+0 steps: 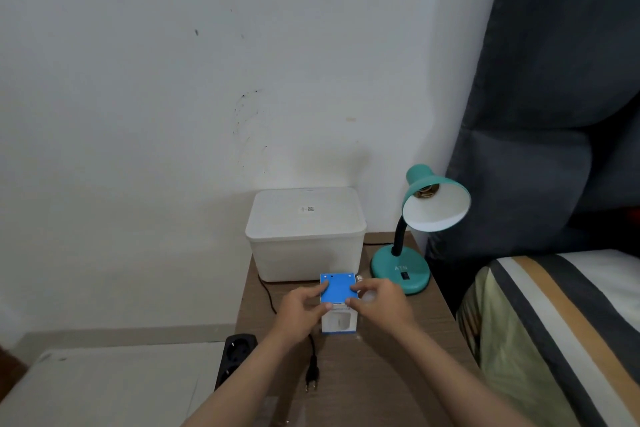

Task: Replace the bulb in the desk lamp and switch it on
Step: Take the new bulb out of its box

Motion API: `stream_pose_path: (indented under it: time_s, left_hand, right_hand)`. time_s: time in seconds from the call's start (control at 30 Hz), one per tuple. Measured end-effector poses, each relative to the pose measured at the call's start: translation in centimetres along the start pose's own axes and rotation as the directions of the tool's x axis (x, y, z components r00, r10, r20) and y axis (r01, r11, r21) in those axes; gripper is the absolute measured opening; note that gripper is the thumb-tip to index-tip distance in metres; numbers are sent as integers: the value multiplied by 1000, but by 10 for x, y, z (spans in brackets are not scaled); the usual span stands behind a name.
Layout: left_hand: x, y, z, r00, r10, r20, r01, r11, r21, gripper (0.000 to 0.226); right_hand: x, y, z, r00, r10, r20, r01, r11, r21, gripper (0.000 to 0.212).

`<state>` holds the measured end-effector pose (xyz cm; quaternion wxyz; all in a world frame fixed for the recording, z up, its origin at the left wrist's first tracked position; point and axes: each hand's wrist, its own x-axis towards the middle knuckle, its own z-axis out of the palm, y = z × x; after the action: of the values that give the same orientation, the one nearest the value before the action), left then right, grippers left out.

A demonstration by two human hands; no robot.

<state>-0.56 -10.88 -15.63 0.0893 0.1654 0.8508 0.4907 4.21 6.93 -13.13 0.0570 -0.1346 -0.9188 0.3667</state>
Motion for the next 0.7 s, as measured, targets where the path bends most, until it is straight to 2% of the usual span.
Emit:
stream_pose_path:
  time_s: [0.37, 0.5, 0.7]
  left_hand:
    - [4, 6, 11, 992, 9, -129, -2, 998, 60, 48]
    - [1, 12, 13, 985, 47, -164, -20, 986, 166, 51]
    - [-11, 18, 19, 984, 63, -165, -34, 984, 175, 56]
  right_hand:
    - [2, -4, 0, 1000, 21, 12, -21, 1000, -15, 36]
    - [-2, -3, -4, 999, 12, 31, -15, 991, 130, 38]
    - [-13, -1, -34, 992, -27, 120, -2, 972, 233, 39]
